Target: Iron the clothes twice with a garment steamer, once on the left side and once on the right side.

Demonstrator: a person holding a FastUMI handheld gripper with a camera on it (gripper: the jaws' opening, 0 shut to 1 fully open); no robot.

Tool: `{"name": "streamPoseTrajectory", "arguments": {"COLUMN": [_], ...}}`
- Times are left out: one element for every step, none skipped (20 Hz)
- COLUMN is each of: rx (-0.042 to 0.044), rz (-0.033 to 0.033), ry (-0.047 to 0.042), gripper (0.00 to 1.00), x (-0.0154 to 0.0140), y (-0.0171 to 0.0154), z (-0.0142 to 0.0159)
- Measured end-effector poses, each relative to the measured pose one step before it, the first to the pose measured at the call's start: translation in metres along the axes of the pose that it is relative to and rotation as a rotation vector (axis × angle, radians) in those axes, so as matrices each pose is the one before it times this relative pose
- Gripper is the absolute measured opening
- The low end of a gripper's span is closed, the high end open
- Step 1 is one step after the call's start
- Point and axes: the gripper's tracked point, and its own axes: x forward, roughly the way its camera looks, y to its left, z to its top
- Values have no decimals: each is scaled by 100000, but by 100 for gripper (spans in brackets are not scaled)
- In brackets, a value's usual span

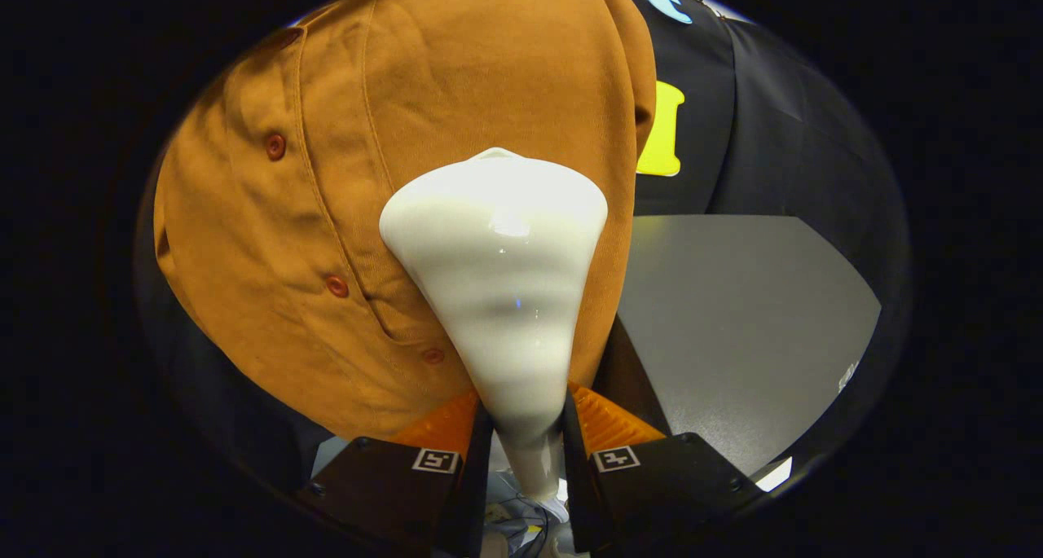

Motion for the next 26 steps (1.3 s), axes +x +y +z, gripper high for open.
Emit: {"name": "streamPoseTrajectory", "arguments": {"rx": [792, 1008, 1176, 1165, 1220, 561, 163, -165, 49, 461, 751, 625, 214, -8, 120, 113, -424, -803, -940, -1035, -1201, -1448, -1569, -1384, -942, -645], "rz": [112, 283, 214, -308, -606, -717, -943, -841, -618, -557, -723, -590, -394, 6, 634, 871, 1108, 1114, 1371, 1684, 1945, 2185, 2235, 2353, 2555, 2290], "ry": [1668, 1918, 2370, 2724, 2103, 734, 8, -309, -511, -1143, -2062, -2828, -3617, -3855, -4187, -4229, -3888, -3556, -3501, -3585, -3662, -3529, -3160, -2741, -2290, -1449], "gripper": [45, 45, 45, 45, 45, 45, 45, 45, 45, 45, 45, 45, 45, 45, 45, 45, 45, 45, 45, 45, 45, 45, 45, 45, 45, 45], "x": [44, -169, -107, 91, 111, -26, -280, -30, -356, -287, -501, -435, -690, -534, -778, -991, -891, -937, -646, -758, -773, -773, -520, -342, -378, -222], "y": [-29, 12, -92, -73, -234, -7, -72, -60, -214, -257, -161, 185, 84, 5, 251, 239, 451, 574, 625, 908, 1002, 1536, 1343, 1511, 1365, 1166], "z": [-216, -277, -359, -755, -741, -487, -180, -172, -51, 94, 395, 458, 712, 785, 1115, 1028, 1026, 1140, 1223, 1086, 1408, 1330, 1096, 392, 504, 441]}}
